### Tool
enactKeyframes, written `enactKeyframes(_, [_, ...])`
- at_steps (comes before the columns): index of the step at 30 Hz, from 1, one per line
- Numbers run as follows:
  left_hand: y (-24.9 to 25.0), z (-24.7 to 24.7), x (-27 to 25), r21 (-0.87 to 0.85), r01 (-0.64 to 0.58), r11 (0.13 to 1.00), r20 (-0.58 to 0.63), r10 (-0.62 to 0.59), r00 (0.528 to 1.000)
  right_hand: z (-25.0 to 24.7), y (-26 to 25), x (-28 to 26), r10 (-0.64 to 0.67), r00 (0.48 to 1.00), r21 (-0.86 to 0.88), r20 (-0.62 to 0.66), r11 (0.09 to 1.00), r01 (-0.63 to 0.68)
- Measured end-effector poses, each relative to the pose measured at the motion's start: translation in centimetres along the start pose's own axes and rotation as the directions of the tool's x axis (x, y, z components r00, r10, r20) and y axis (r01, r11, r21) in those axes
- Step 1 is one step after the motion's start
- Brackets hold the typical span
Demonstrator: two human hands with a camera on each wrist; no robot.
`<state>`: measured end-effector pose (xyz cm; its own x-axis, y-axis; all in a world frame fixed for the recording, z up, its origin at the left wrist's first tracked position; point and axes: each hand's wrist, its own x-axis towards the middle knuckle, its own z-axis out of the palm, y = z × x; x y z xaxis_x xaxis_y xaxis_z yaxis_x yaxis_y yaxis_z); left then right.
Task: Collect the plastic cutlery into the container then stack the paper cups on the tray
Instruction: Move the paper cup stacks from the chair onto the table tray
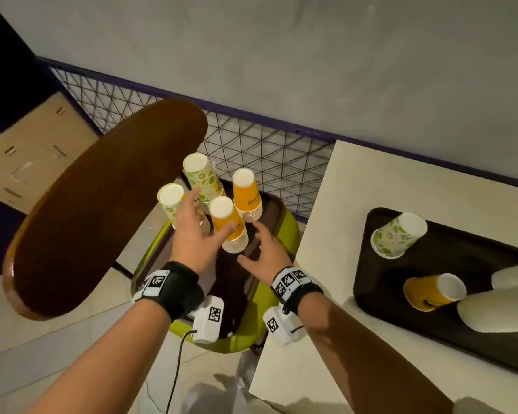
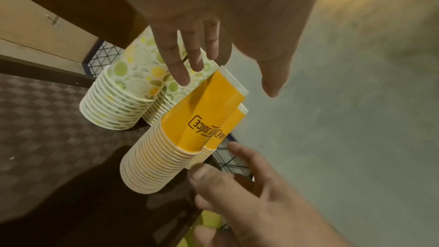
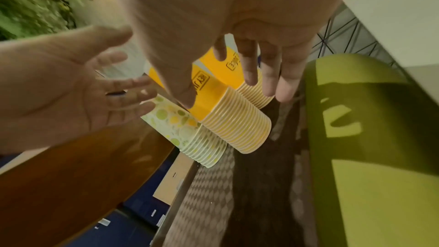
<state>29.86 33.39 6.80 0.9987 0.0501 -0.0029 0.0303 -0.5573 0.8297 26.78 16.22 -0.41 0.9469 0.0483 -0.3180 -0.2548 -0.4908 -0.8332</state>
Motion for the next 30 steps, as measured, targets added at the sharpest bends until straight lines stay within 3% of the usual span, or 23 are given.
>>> enactKeyframes(7, [-1.6, 1.1, 3.3, 0.033, -0.041, 0.999, 0.181, 0.034, 0.983, 3.0, 0.1, 5.0, -0.016, 0.998, 0.031, -0.068, 0.999, 0.018])
enactKeyframes(10, [-2.1, 1.1, 3.2, -0.018, 0.004, 1.0, 0.232, 0.001, 0.973, 4.1, 0.8, 6.3, -0.01, 0.998, 0.02, -0.058, 1.0, 0.011])
enactKeyframes(16, [-2.8, 0.3, 3.5, -0.06, -0.014, 0.998, 0.258, 0.029, 0.966, 5.6, 1.2, 7.7, 0.017, 0.997, 0.041, -0.069, 0.999, -0.014])
enactKeyframes(27, [-3.0, -0.1, 4.4, -0.187, 0.104, 0.977, 0.307, -0.043, 0.951, 5.7, 0.3, 7.8, 0.015, 0.993, 0.08, -0.119, 0.997, -0.005])
enactKeyframes(30, [-2.0, 0.2, 3.9, -0.311, 0.16, 0.937, 0.268, -0.075, 0.96, 4.8, 0.5, 6.7, 0.022, 0.994, 0.154, -0.109, 0.988, -0.005])
